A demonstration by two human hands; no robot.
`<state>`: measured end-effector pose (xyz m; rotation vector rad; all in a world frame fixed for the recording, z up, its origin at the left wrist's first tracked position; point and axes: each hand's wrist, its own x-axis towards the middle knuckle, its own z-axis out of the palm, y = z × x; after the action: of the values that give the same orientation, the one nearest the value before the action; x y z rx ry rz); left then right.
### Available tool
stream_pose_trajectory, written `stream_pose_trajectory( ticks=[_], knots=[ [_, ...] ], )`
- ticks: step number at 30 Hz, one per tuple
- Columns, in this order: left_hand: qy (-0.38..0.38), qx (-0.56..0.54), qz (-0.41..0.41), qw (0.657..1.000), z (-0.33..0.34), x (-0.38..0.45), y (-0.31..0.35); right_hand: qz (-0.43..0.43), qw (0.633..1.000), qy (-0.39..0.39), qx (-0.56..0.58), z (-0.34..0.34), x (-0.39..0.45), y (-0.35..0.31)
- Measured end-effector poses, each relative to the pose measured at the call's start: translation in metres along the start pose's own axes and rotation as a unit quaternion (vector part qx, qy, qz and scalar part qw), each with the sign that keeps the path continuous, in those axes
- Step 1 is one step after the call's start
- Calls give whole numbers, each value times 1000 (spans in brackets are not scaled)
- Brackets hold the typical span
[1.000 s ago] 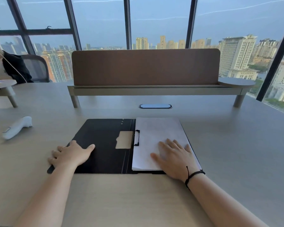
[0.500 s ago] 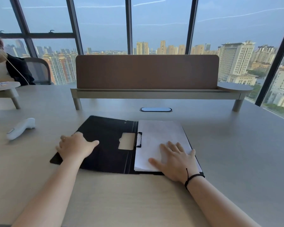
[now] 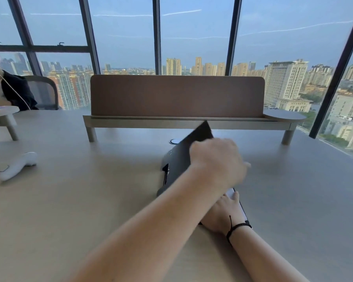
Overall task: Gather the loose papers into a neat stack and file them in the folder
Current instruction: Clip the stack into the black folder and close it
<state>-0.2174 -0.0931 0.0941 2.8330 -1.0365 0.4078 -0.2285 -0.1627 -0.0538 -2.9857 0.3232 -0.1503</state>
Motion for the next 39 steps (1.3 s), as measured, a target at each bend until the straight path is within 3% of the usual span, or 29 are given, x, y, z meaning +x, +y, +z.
stream_pose_trajectory(
  ticks=[3, 8, 11, 14, 16, 18, 20, 22, 25, 28, 32, 35, 39],
  knots=[
    [-80, -92, -24, 992, 38, 4, -5, -15, 999, 45, 11, 6, 1, 7],
    [-205, -109, -95, 968, 115, 15, -82, -44, 997, 47, 36, 17, 2, 21],
    [-199, -129, -87, 967, 150, 5, -116, -59, 997, -1, 52, 1, -11, 30],
    [-154, -163, -71, 972, 163, 3, -127, 50, 990, -19, 133, -9, -9, 67],
    [-143, -180, -72, 970, 166, 4, -127, 139, 957, 65, 247, -18, 2, 94],
    [-141, -188, -71, 969, 169, 5, -125, 218, 893, 155, 361, -28, 9, 109],
    [-137, -186, -72, 970, 173, 4, -123, 244, 845, 211, 426, -38, 13, 106],
    [-125, -195, -73, 970, 174, 3, -120, 213, 862, 221, 403, -44, 13, 88],
    [-98, -234, -79, 964, 172, -1, -117, 112, 945, 129, 278, -37, 5, 43],
    [-81, -272, -74, 956, 168, -14, -120, 41, 988, 62, 133, -12, 0, 10],
    [-103, -229, -40, 967, 164, -34, -122, 27, 995, -19, 97, 11, -4, 7],
    [-122, -201, -24, 972, 164, -28, -105, 41, 995, -13, 90, 8, -6, 22],
    [-112, -266, -20, 957, 173, 2, -63, 91, 992, 12, 87, -5, -4, 59]
  ],
)
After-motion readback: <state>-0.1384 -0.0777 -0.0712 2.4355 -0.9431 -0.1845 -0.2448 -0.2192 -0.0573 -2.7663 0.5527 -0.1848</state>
